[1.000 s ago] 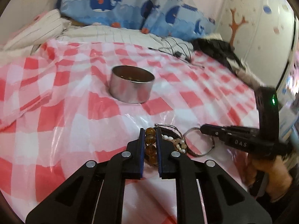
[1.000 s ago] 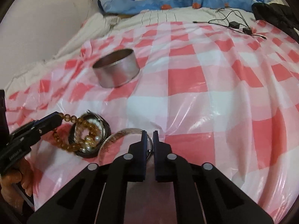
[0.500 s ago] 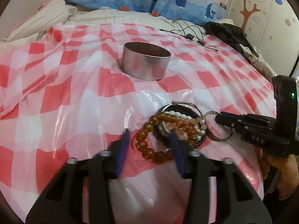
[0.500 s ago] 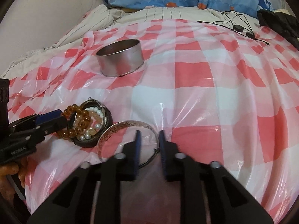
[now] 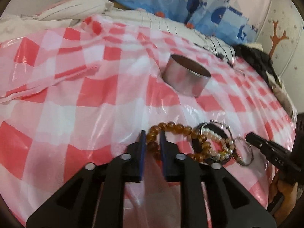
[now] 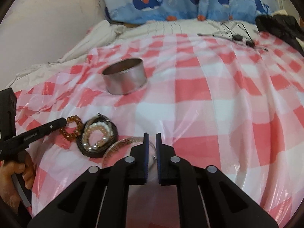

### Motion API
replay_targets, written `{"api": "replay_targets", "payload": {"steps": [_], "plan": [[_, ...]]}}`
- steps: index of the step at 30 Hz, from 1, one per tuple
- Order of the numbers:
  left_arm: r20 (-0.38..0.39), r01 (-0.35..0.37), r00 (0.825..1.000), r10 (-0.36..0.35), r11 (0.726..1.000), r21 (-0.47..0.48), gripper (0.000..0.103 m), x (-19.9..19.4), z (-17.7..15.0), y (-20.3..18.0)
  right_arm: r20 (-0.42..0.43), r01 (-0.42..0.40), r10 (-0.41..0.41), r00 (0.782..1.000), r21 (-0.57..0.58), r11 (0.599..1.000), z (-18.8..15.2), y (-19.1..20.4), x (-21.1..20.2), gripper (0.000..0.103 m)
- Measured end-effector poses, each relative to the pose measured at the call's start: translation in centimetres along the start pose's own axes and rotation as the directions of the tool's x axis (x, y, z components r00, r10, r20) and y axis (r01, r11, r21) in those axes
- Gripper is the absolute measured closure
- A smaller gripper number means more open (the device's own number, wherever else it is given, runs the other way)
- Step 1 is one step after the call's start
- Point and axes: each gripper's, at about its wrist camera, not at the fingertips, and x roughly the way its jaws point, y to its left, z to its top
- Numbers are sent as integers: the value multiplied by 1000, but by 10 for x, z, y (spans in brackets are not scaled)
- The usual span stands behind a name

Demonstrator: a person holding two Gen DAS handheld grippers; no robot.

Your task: Organize jewelry

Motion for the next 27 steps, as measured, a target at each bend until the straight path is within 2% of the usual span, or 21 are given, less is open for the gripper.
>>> {"api": "replay_targets", "payload": {"steps": [1, 2, 5, 7, 8, 10, 11, 12, 13, 14, 18, 27], "plan": [[-6, 3, 1000, -3, 1000, 9, 73, 2, 0, -1, 3, 9, -9, 1000, 0, 1000, 0, 0, 0, 52], [-14, 10, 1000, -10, 1000, 25, 70, 4, 0, -4, 2, 9, -9, 1000, -5, 1000, -1, 1, 0, 49], [-23, 10, 1000, -8, 998, 63, 59, 6, -1, -12, -46, 38, -39, 998, -37, 999, -3, 6, 9, 49], [-26, 4, 1000, -2, 997, 75, 58, 6, -2, -14, -63, 60, -64, 996, -62, 996, -4, 10, 12, 49], [-27, 3, 1000, -1, 997, 76, 58, 6, -2, -14, -67, 68, -73, 995, -80, 995, -5, 13, 13, 51], [-26, 1, 1000, 1, 997, 77, 58, 6, -2, -14, -73, 65, -74, 995, -115, 991, -8, 18, 13, 68], [-24, -4, 1000, 6, 997, 80, 59, 6, -3, -15, -72, 66, -76, 994, -129, 989, -9, 20, 13, 77], [-20, -18, 1000, 20, 996, 83, 69, 5, -3, -16, -70, 64, -74, 995, -137, 989, -10, 22, 13, 84], [-18, -21, 1000, 23, 996, 86, 87, 4, -4, -16, -68, 61, -71, 995, -135, 989, -10, 21, 12, 85], [-18, -23, 1000, 24, 996, 85, 93, 4, -4, -16, -66, 55, -63, 996, -124, 991, -10, 19, 11, 88], [2, -23, 1000, 23, 995, 96, 93, 0, -4, -18, -57, -26, 26, 998, -1, 1000, -8, -1, 7, 94], [13, -55, 998, 54, 991, 124, 93, 0, -5, -23, -34, -59, 61, 998, 55, 997, -7, -4, 3, 95]]}}
